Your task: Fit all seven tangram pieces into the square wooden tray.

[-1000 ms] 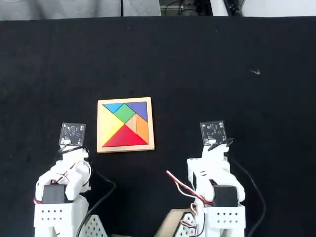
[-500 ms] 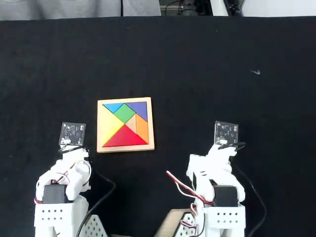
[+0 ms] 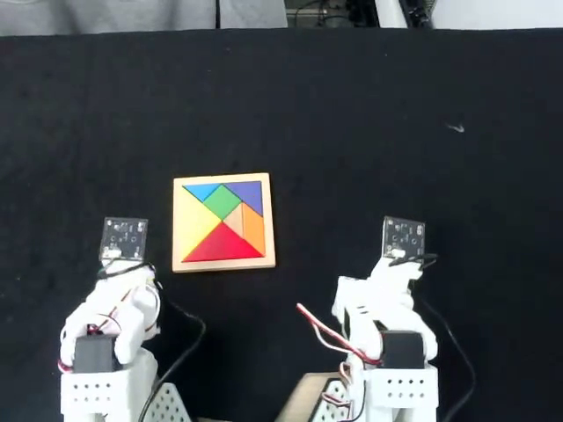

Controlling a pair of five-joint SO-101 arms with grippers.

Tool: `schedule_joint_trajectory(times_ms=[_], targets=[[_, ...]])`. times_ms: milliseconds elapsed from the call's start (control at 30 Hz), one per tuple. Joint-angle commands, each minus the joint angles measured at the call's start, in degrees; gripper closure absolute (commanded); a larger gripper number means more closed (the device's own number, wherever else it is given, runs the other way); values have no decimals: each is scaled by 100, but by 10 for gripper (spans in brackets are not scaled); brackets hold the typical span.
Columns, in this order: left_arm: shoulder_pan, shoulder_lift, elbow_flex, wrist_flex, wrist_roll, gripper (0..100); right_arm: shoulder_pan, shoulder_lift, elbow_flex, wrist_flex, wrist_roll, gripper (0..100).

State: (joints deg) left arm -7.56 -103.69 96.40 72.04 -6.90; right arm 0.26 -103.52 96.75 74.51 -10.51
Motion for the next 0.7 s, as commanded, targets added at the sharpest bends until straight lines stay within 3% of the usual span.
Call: schedule_joint_trajectory(times_ms=[0, 133, 333, 667], targets=[[-444, -97, 101, 70, -44, 970, -44, -514, -13, 53, -62, 877], [-1077, -105, 101, 70, -44, 970, -44, -514, -13, 53, -62, 877], [-418, -105, 101, 70, -44, 970, -44, -514, -13, 53, -62, 877], [-374, -88, 101, 70, -44, 970, -44, -514, -13, 53, -79, 877]])
